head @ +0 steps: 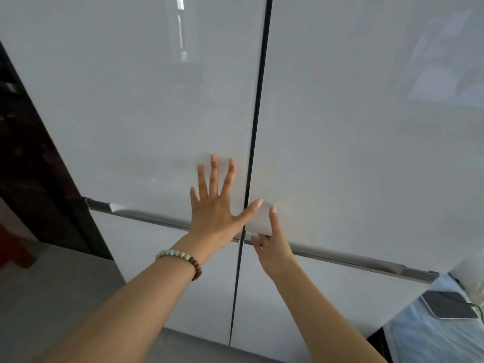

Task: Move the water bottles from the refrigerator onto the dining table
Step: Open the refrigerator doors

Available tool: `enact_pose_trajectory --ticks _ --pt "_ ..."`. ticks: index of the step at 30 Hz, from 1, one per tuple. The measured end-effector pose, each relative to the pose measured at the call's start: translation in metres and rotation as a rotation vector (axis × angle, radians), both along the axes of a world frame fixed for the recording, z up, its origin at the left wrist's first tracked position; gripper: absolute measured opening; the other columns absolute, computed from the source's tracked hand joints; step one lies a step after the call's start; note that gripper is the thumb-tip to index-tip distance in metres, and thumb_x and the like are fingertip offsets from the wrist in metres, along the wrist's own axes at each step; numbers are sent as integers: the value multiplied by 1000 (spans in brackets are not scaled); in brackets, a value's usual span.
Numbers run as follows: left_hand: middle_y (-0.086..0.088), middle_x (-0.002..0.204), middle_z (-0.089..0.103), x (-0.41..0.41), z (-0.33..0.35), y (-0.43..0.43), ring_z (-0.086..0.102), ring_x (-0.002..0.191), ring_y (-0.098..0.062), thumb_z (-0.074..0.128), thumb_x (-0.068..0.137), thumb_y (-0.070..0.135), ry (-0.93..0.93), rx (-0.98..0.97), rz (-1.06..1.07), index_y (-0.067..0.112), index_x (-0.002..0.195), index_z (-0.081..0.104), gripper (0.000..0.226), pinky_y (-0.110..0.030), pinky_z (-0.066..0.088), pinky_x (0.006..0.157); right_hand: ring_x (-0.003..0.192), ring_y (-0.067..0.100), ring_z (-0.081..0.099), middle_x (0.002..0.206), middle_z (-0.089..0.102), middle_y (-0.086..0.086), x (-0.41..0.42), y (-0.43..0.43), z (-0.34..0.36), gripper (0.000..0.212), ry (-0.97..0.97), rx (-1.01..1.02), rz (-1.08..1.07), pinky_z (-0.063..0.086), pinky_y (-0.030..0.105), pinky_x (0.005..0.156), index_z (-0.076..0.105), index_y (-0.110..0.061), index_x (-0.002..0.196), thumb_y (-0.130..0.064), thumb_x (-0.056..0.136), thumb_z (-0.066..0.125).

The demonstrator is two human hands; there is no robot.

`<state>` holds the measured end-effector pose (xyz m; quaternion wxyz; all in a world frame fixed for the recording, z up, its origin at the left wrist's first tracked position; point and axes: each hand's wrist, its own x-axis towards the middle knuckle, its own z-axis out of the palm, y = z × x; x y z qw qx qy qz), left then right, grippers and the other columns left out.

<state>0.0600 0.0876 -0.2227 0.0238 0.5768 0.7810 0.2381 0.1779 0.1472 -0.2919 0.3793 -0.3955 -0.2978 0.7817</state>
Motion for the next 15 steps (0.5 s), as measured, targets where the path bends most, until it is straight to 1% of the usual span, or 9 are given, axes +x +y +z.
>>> enact_pose_trajectory --ticks 3,4,6,7,8,11,12,13,15 --pt "8 146 -43 1 13 -8 -33 139 -20 15 75 82 -15 -100 4 42 138 -31 88 -50 -9 116 134 20 37 147 36 7 0 -5 3 51 -41 -27 -49 42 31 97 51 -32 104 -65 68 66" --pt "8 148 -40 3 20 -11 -28 141 -20 14 76 81 -32 -132 6 43 139 -29 86 -50 -10 116 133 21 40 147 37 7 0 -7 5 48 -51 -27 -61 43 32 97 50 -32 103 -64 70 65" --pt "9 153 -31 9 34 -18 -21 144 -17 12 76 80 -119 -133 -3 43 142 -23 84 -48 -10 117 125 19 47 145 41 7 2 -11 11 53 -52 -26 -72 42 34 100 47 -32 108 -64 71 65" --pt "10 155 -26 13 41 -23 -18 145 -15 12 75 80 -175 -101 -15 43 143 -20 84 -47 -10 117 119 18 47 144 41 6 3 -15 14 55 -44 -20 -76 41 35 102 46 -33 112 -64 71 65" --pt "11 156 -22 17 47 -28 -15 145 -13 13 75 80 -215 -61 -30 43 144 -18 84 -46 -10 117 118 17 45 144 40 2 3 -19 16 58 -38 -16 -76 40 36 103 45 -35 115 -65 70 64" --pt "14 158 -12 23 62 -43 -10 146 -8 15 76 79 -262 18 -78 44 146 -12 83 -44 -9 117 134 16 35 146 36 -9 8 -34 19 71 -42 5 -51 38 40 105 43 -41 128 -69 67 64" --pt "15 159 -9 23 67 -48 -7 146 -8 16 76 79 -281 36 -90 44 146 -10 83 -45 -7 118 136 15 34 143 38 -10 11 -42 19 69 -52 9 -35 38 40 105 42 -41 129 -69 69 62" --pt "15 159 -5 24 72 -53 -4 146 -8 18 77 78 -299 56 -102 43 147 -8 83 -45 -4 118 133 14 36 137 41 -11 15 -51 19 61 -65 13 -15 38 40 105 42 -42 126 -67 73 60" --pt "18 159 0 28 84 -66 3 146 -6 25 81 75 -340 112 -142 43 147 -4 79 -45 5 119 119 12 44 122 47 -11 26 -73 20 45 -72 7 7 39 39 102 43 -41 117 -62 79 55"
